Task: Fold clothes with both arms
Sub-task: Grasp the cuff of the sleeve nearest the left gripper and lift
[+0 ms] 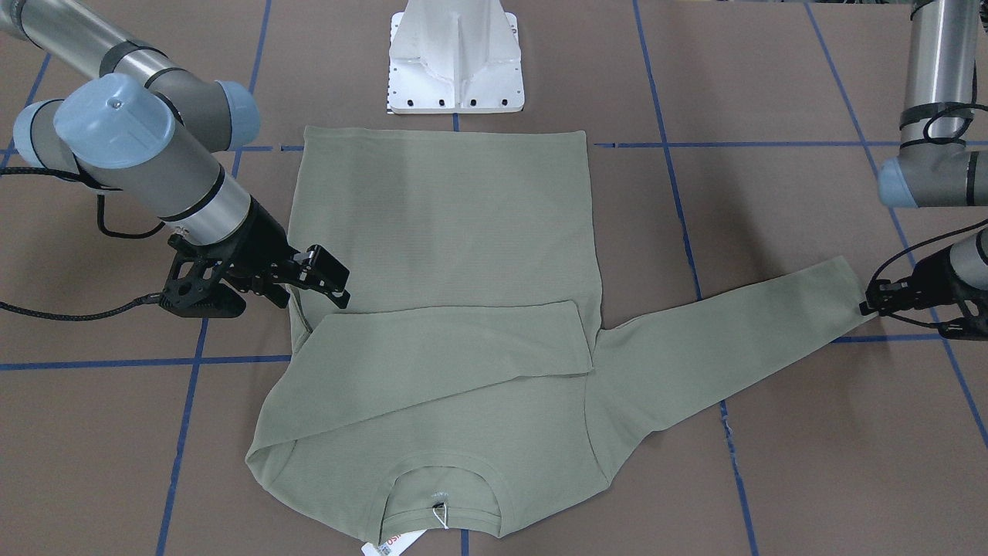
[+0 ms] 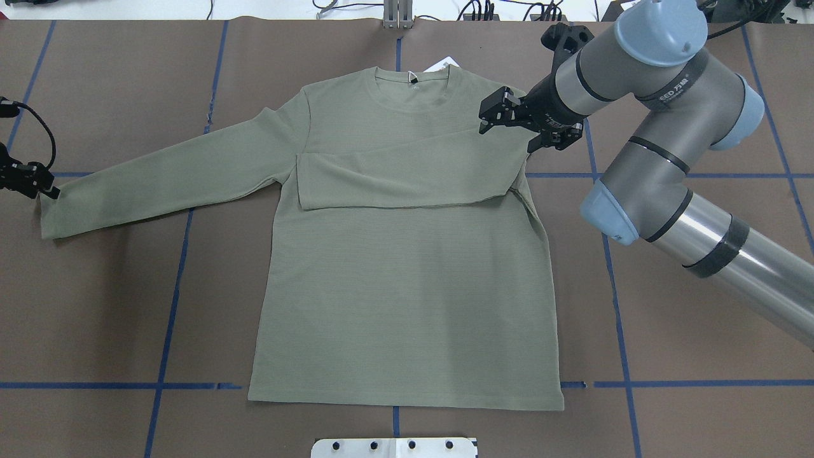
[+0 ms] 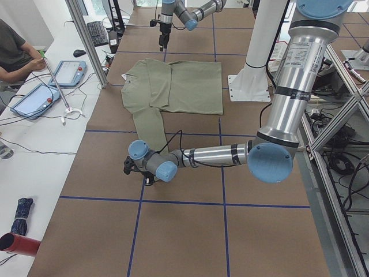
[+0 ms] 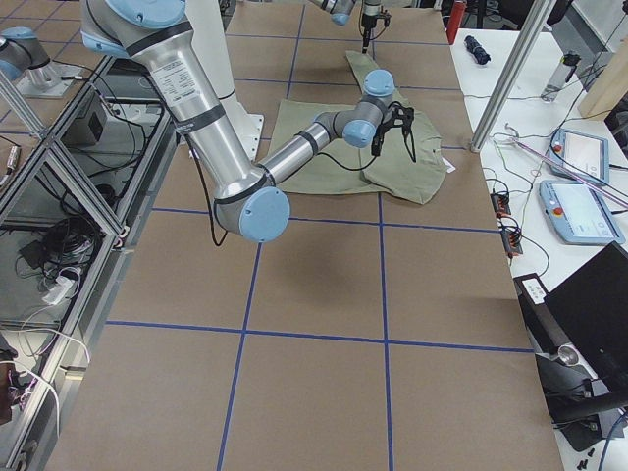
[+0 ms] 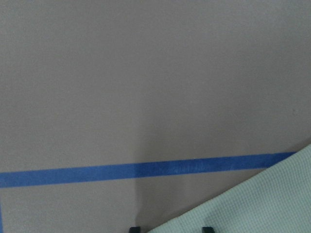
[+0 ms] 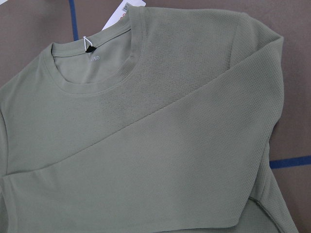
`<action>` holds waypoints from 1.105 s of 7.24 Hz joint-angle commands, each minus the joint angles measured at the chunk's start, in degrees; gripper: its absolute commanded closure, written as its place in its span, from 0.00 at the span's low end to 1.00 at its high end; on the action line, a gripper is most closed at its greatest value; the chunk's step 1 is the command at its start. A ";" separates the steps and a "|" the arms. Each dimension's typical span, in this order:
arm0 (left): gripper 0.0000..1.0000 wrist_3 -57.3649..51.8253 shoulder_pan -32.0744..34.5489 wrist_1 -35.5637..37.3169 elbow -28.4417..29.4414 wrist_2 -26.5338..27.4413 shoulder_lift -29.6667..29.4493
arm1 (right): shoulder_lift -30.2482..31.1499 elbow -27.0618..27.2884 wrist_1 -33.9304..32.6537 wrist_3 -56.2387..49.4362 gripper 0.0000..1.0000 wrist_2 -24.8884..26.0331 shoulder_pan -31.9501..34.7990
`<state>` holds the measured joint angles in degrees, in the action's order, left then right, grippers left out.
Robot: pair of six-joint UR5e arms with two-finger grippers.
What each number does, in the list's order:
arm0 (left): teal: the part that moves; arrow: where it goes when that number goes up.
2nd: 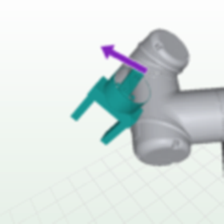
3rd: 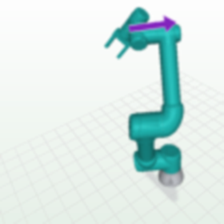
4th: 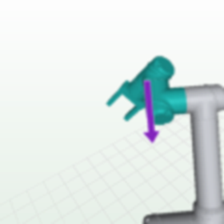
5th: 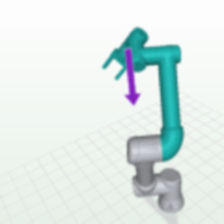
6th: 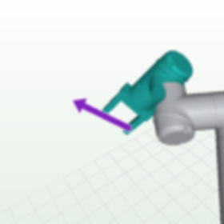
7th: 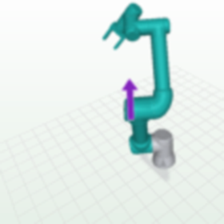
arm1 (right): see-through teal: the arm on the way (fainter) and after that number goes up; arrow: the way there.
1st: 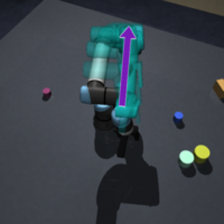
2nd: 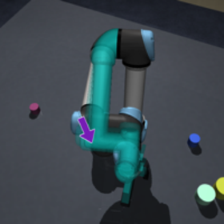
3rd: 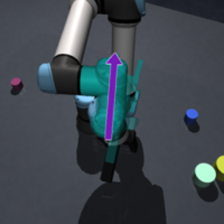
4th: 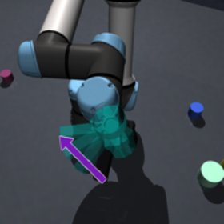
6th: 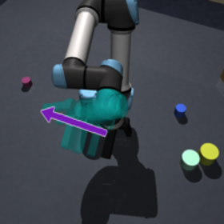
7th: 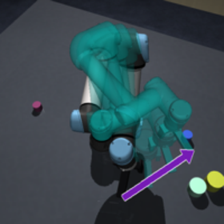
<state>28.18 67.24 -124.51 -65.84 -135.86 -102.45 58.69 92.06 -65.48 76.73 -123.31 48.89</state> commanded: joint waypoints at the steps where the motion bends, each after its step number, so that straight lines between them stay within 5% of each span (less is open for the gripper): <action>1: 0.62 -0.06 0.00 -0.03 0.09 -0.02 0.14 | 0.02 -0.04 0.00 0.00 0.00 0.00 -0.02; 4: 0.50 -0.06 0.00 0.14 0.09 0.07 0.23 | 0.19 0.92 0.00 0.17 0.00 0.00 0.06; 8: 0.56 0.03 0.00 0.14 0.36 0.07 0.32 | 0.63 1.63 -0.09 0.26 0.00 0.00 0.15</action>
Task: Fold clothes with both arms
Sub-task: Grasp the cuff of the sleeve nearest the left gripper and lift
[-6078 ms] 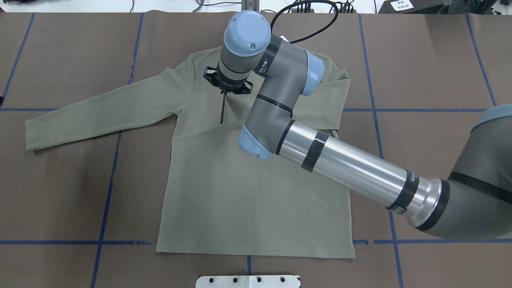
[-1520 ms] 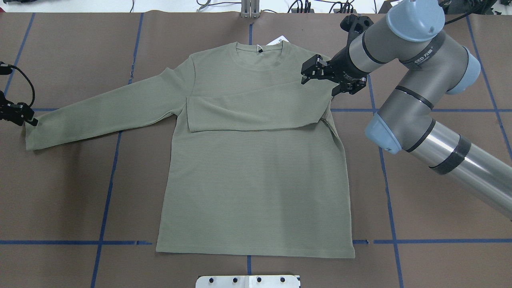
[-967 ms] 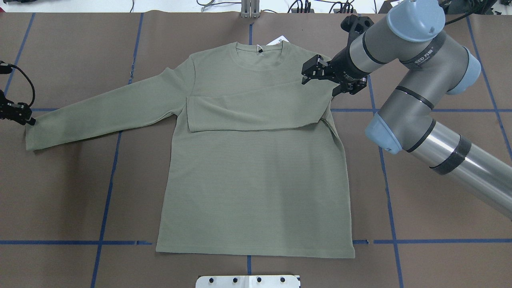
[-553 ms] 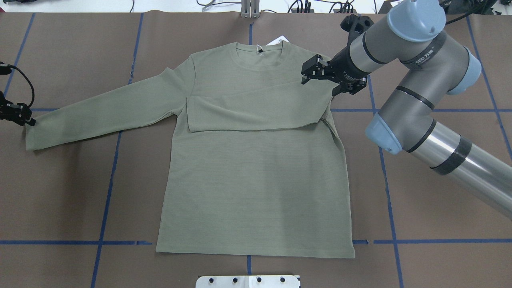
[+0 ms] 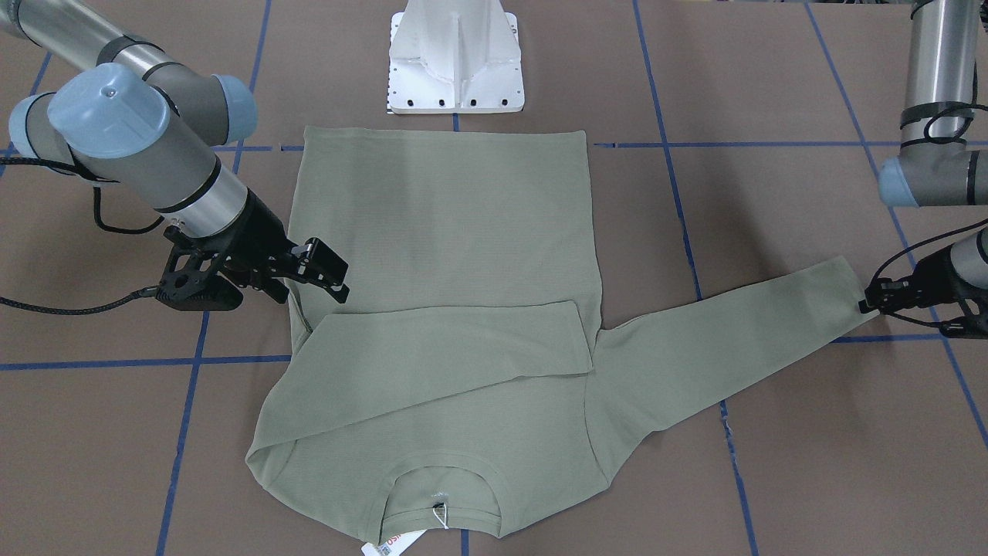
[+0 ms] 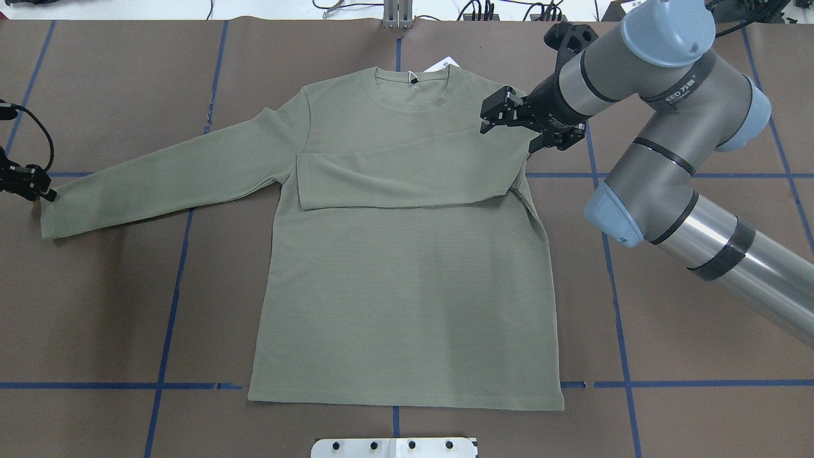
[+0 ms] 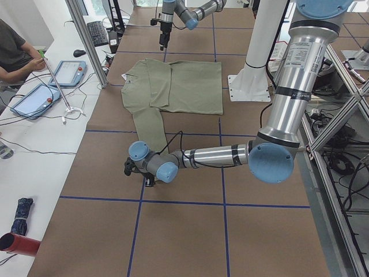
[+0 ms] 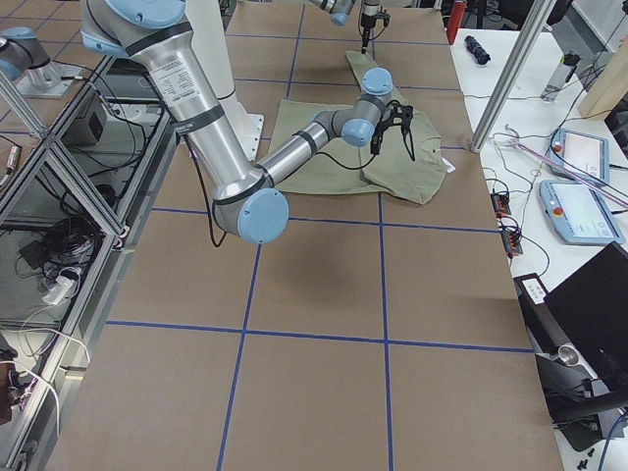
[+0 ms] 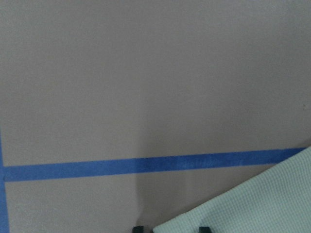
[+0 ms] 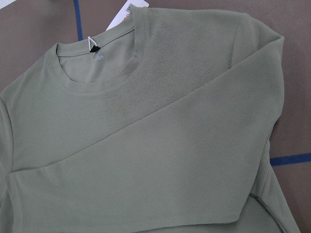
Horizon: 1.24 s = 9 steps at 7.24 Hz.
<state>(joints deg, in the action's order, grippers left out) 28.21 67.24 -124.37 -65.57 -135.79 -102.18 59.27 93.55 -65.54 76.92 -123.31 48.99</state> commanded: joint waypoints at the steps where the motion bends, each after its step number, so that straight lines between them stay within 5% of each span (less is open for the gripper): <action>1: 0.57 0.00 0.00 0.00 0.27 0.00 -0.04 | 0.31 0.31 0.06 0.07 0.00 -0.09 0.06; 4: 0.82 0.00 0.00 -0.17 -0.08 -0.09 -0.04 | 0.40 0.58 -0.03 0.07 0.00 -0.09 0.06; 5: 1.00 0.09 0.00 -0.17 -0.17 -0.09 0.05 | 0.40 0.58 -0.03 0.07 0.00 -0.09 0.06; 8: 1.00 0.79 0.09 1.05 -7.51 -2.18 -0.04 | 1.36 1.71 -0.03 0.07 0.00 -0.87 0.49; 9: 1.00 2.97 0.00 2.71 -11.90 -6.63 -0.65 | 3.37 2.51 0.23 -0.45 0.00 -5.06 3.37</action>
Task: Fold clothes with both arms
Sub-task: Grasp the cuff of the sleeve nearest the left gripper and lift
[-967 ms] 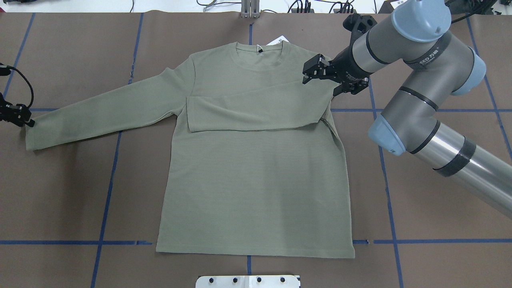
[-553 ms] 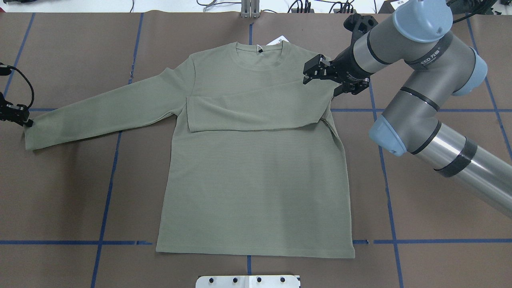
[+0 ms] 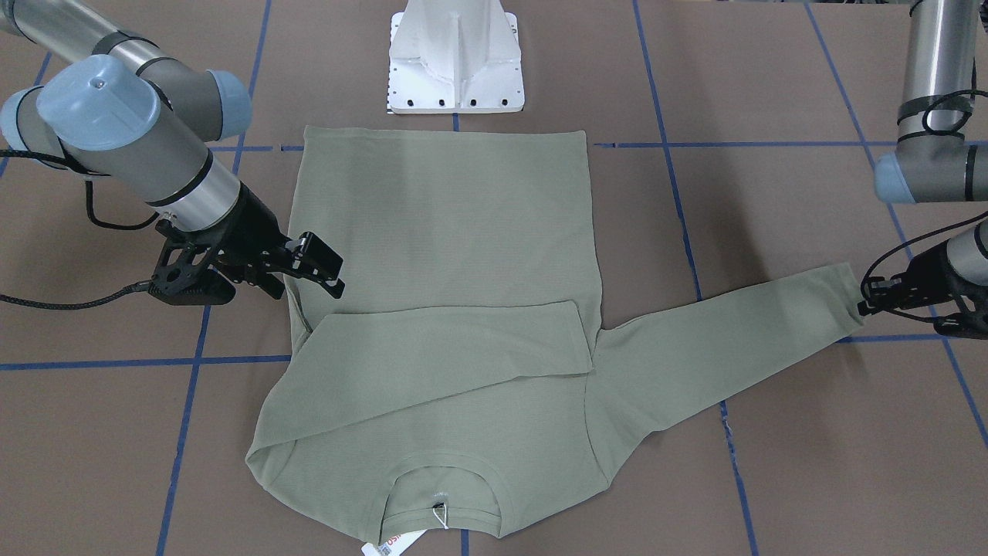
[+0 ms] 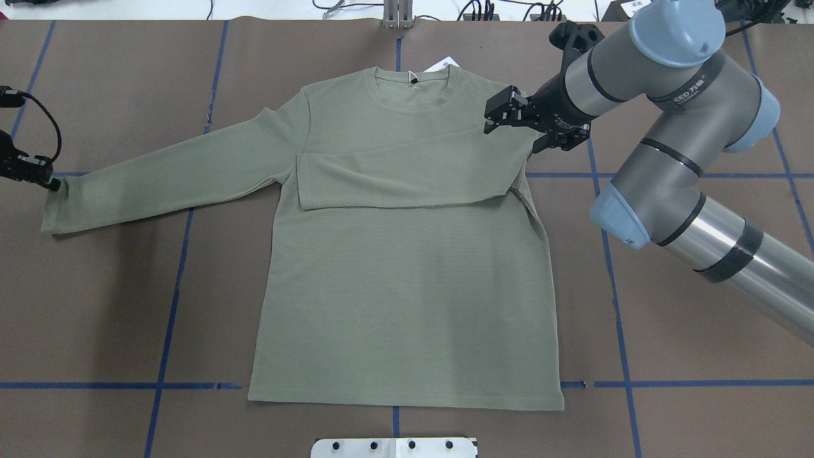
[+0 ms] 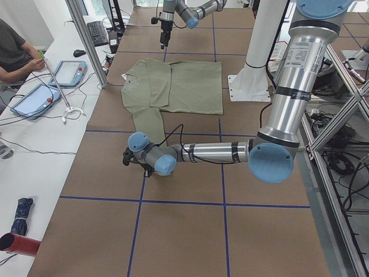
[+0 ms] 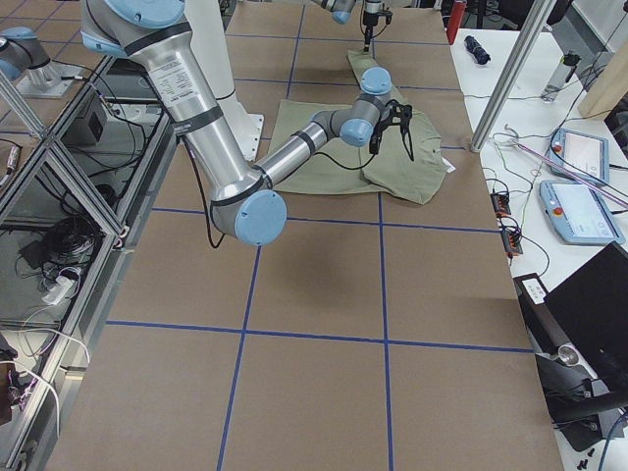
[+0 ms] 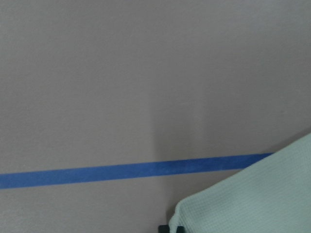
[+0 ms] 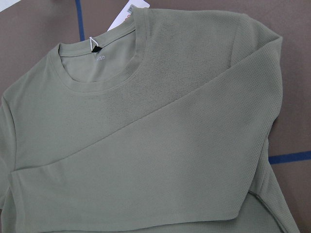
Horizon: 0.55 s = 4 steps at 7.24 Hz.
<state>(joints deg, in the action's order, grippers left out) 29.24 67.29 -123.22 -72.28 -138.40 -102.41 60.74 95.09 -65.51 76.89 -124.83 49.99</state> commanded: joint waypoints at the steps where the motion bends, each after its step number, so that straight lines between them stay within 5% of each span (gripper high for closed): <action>1: 1.00 10.66 -0.15 1.75 -9.85 -5.20 -2.42 | 4.62 1.76 0.30 -2.86 0.00 -7.58 6.75; 4: 1.00 37.39 -11.43 1.05 -15.61 -2.69 -16.18 | 15.35 3.09 0.47 -20.42 0.00 -11.49 14.86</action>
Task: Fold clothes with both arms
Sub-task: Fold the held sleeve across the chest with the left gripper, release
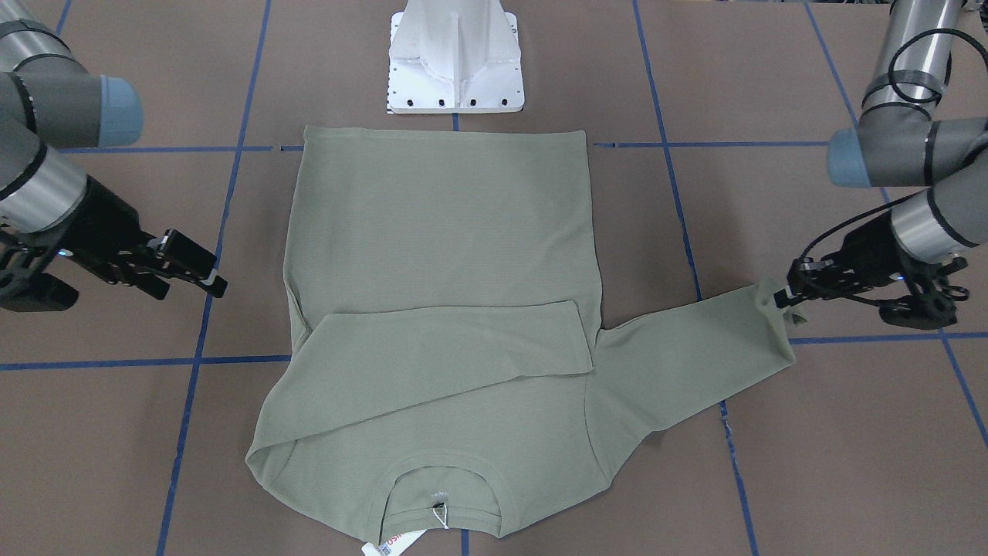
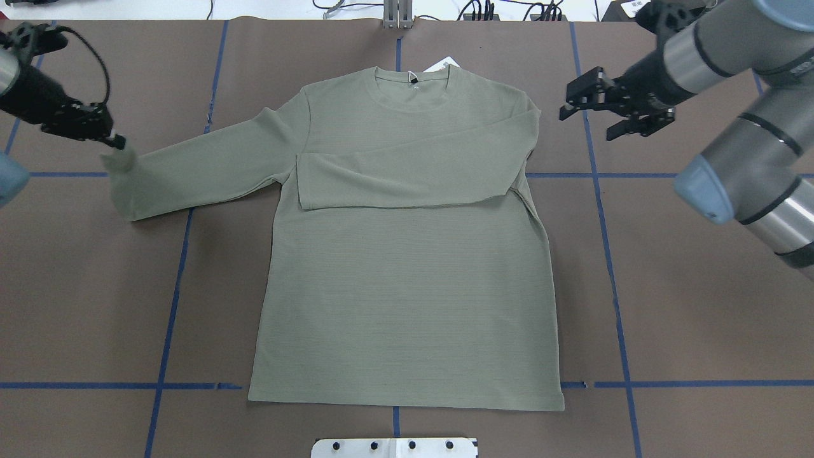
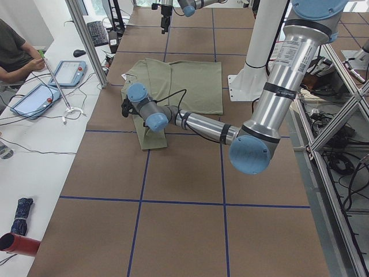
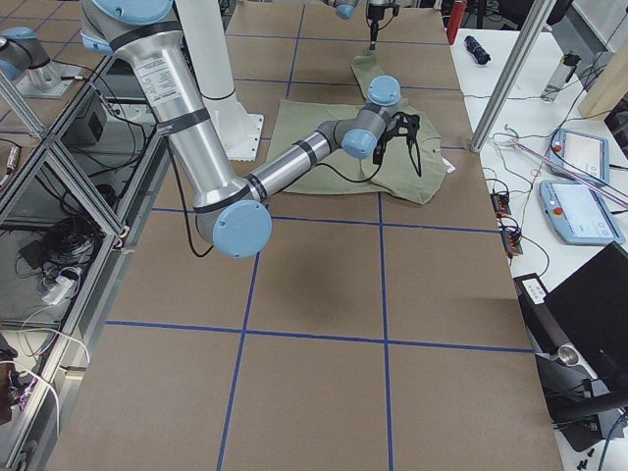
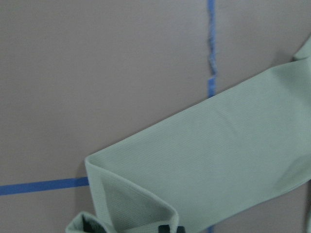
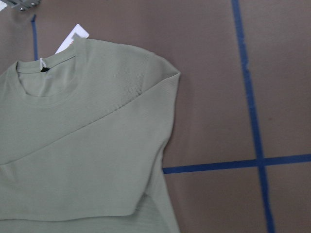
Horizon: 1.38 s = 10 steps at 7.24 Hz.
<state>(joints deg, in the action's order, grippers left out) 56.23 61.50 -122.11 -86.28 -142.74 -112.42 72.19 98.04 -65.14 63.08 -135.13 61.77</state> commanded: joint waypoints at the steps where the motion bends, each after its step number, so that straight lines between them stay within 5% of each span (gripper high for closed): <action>1: 1.00 19.09 -10.04 -0.06 -1.09 6.80 -13.02 | 6.02 0.14 0.10 -9.70 0.00 -1.27 4.92; 3: 1.00 26.98 -15.77 -0.14 4.77 14.90 -26.64 | 9.27 0.22 0.54 -14.02 0.00 -1.10 6.95; 5: 1.00 32.77 -23.58 -1.19 18.36 27.10 -42.11 | 10.34 0.23 0.63 -16.15 0.00 -1.19 8.45; 7: 1.00 36.28 -30.63 -9.85 32.76 41.94 -49.43 | 10.87 0.84 0.63 -16.15 0.00 -1.01 8.98; 9: 1.00 36.66 -30.83 -13.23 39.60 42.89 -52.46 | 11.75 1.63 0.63 -16.15 0.00 -0.66 9.07; 10: 0.86 36.75 -30.83 -15.07 40.91 43.94 -52.63 | 11.84 1.72 0.63 -16.06 0.00 -0.66 9.07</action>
<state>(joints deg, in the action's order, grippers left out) 92.71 30.85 -135.10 -47.64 -100.11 -164.39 83.77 99.52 -64.51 46.95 -135.90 70.81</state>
